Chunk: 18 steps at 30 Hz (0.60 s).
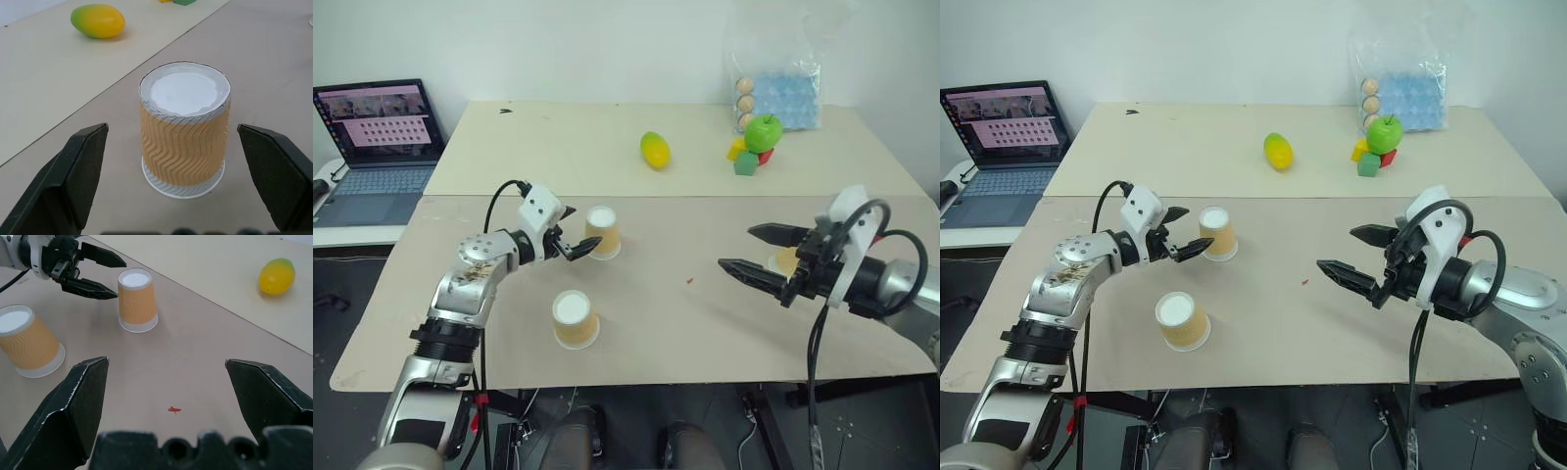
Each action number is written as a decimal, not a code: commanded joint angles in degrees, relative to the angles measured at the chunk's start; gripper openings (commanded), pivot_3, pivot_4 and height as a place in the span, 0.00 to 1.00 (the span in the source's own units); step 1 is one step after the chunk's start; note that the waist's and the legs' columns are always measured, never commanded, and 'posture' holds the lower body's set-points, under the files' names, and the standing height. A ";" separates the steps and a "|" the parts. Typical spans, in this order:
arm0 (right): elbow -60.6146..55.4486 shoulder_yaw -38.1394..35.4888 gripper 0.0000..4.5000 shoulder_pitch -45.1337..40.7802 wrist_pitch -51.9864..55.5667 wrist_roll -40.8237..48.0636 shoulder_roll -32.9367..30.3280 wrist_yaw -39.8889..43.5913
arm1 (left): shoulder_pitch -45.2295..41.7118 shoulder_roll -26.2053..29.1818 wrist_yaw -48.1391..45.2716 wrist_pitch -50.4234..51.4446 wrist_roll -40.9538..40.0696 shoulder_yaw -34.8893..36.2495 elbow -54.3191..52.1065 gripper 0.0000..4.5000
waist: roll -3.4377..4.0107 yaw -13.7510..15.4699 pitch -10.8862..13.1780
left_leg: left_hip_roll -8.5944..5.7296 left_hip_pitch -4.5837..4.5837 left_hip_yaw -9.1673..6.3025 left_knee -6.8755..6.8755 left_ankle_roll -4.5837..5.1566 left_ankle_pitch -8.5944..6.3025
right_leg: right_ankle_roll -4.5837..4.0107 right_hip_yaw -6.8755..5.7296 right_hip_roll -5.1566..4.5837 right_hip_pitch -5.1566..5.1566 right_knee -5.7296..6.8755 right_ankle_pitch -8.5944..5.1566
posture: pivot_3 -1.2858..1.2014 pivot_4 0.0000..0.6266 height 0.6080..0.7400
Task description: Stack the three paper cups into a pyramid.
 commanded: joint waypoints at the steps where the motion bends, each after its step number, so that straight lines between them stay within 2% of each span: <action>1: -2.43 -2.36 0.99 0.22 -0.80 0.72 0.22 -1.04 | -2.63 -1.43 -0.66 -2.51 1.15 -0.64 1.86 1.00 | 0.00 0.09 0.00 | 0.00 0.01 0.00 0.01 0.00 0.00 | 0.00 0.00 0.00 0.02 0.00 0.00 | 0.52 0.24 1.00; 15: -3.08 -2.91 0.99 1.17 -1.45 0.85 0.41 -2.69 | -5.36 -5.87 -1.13 -3.30 1.80 -0.91 5.07 1.00 | -0.01 0.13 0.01 | -0.01 -0.02 0.00 0.06 0.04 -0.02 | 0.05 0.00 -0.02 0.02 -0.01 0.03 | 0.52 0.24 1.00; 17: -2.94 -2.84 1.00 1.28 -1.58 0.69 0.39 -2.58 | -5.63 -6.27 -0.58 -3.60 2.00 -0.71 5.36 0.89 | -0.01 0.14 0.01 | -0.01 -0.02 0.00 0.06 0.04 -0.02 | 0.05 0.00 -0.02 0.02 -0.01 0.03 | 0.52 0.24 1.00; 18: -2.91 -2.82 1.00 1.37 -1.62 0.62 0.35 -2.52 | -5.69 -6.37 -0.45 -3.67 2.09 -0.64 5.42 0.86 | -0.01 0.14 0.01 | -0.01 -0.02 0.00 0.06 0.04 -0.02 | 0.05 0.00 -0.02 0.02 -0.01 0.03 | 0.52 0.24 1.00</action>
